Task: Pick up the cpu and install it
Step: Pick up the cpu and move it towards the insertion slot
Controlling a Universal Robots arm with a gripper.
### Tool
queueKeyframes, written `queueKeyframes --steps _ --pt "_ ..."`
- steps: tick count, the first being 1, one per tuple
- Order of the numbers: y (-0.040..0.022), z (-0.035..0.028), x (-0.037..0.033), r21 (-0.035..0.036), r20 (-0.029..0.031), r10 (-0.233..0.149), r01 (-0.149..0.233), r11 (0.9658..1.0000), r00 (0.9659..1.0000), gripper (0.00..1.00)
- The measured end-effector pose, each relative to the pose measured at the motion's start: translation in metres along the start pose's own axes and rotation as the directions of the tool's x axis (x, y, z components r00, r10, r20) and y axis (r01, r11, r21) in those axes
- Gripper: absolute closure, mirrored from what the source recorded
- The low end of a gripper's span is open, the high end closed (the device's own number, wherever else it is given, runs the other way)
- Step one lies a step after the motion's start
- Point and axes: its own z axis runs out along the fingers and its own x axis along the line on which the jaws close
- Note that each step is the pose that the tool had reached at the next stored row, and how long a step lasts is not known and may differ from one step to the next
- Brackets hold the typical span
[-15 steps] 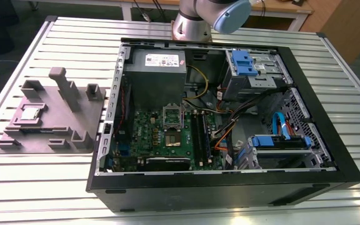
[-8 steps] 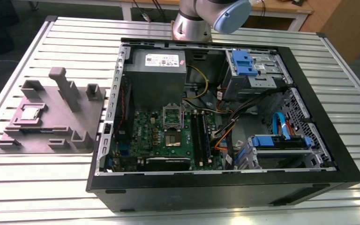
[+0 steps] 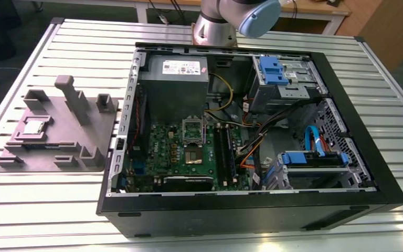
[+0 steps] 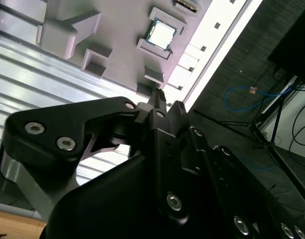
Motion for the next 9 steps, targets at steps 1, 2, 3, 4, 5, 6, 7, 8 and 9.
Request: queueKeyframes --steps 1,2,3,4,5,6,7,8,9 --pt "0.0 0.0 0.0001 0.0 0.0 0.0 0.0 1.0 1.0 0.77" --pt "0.0 0.0 0.0001 0.0 0.0 0.0 0.0 1.0 1.0 0.71" --pt "0.0 0.0 0.0002 0.0 0.0 0.0 0.0 1.0 1.0 0.65" --pt "0.0 0.0 0.0003 0.0 -0.0001 0.0 0.0 1.0 1.0 0.65" --pt "0.0 0.0001 0.0003 0.0 0.0 0.0 0.0 1.0 1.0 0.59" --pt "0.0 0.0001 0.0004 -0.0001 0.0001 0.0 0.0 1.0 1.0 0.59" --pt "-0.0001 0.0001 0.0005 0.0 0.0 0.0 0.0 1.0 1.0 0.53" --pt "-0.0001 0.0002 0.0005 0.0 0.0 -0.001 0.001 1.0 1.0 0.53" --pt "-0.0001 0.0005 0.0004 0.0001 -0.0001 -0.003 0.003 1.0 1.0 0.47"
